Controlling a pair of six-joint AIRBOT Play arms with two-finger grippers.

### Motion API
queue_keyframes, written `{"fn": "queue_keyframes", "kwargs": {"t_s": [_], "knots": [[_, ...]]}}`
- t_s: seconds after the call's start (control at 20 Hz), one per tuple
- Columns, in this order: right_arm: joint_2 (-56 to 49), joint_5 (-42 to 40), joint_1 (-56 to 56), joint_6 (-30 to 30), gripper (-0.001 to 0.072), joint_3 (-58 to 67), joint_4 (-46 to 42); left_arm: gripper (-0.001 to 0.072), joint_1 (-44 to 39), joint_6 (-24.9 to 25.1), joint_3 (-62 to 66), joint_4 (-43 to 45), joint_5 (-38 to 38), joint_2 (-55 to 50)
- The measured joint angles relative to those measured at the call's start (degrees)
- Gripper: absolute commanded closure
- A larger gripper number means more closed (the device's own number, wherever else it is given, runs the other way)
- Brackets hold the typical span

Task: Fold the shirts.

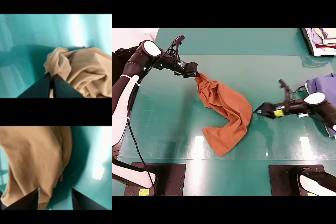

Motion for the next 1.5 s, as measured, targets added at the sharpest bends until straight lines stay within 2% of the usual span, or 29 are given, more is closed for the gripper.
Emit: {"fn": "queue_keyframes", "kwargs": {"t_s": [0.05, 0.1, 0.15, 0.3, 0.45, 0.95, 1.2, 1.5], "knots": [[-1.9, -0.7, 1.4, 0.0, 0.0319, 0.0, 0.6, 0.0683, 0.0, 0.0, 0.2, 0.0, -0.4, 0.0], [-3.9, -1.5, 2.7, -0.2, 0.0527, 0.6, 1.0, 0.0684, 0.0, 0.0, 0.3, 0.0, -0.9, 0.0], [-5.6, -1.8, 3.7, -0.7, 0.0689, 1.4, 1.4, 0.0683, 0.0, 0.0, 0.4, 0.0, -1.5, 0.0], [-9.1, -2.5, 5.2, -2.7, 0.0692, 5.3, 1.7, 0.0684, 0.0, 0.1, 1.1, 0.2, -3.4, 0.4], [-8.3, -2.3, 3.9, -3.8, 0.0693, 11.1, 0.2, 0.0683, 0.0, 0.1, 3.1, 0.8, -4.6, 4.0], [12.1, 11.0, -10.3, -4.0, 0.0693, 36.7, -2.4, 0.0683, 0.0, 0.2, 17.7, 5.9, -5.2, 33.3], [18.8, 15.8, -14.8, -2.5, 0.0693, 47.0, -2.4, 0.0684, 0.0, 0.1, 23.3, 6.3, -3.4, 43.0], [17.5, 22.7, -17.4, 3.6, 0.0693, 58.1, -3.6, 0.0683, 0.0, 0.0, 22.7, 9.1, -1.7, 44.8]]}}
